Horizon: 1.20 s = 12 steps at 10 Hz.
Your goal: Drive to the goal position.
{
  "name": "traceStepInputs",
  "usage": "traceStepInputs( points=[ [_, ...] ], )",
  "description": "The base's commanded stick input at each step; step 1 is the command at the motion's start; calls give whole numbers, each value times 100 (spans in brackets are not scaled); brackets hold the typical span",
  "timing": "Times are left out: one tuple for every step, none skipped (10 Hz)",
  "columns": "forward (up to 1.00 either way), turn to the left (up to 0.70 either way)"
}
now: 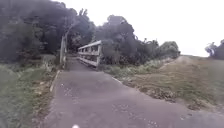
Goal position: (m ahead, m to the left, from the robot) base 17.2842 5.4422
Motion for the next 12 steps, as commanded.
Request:
traceStepInputs(
  points=[
    [0, 60],
    [0, 60],
    [0, 25],
    [0, 0],
    [0, 0],
    [0, 0],
    [0, 13],
    [0, 56],
    [0, 60],
    [0, 60],
    [0, 60],
    [0, 60]
  ],
)
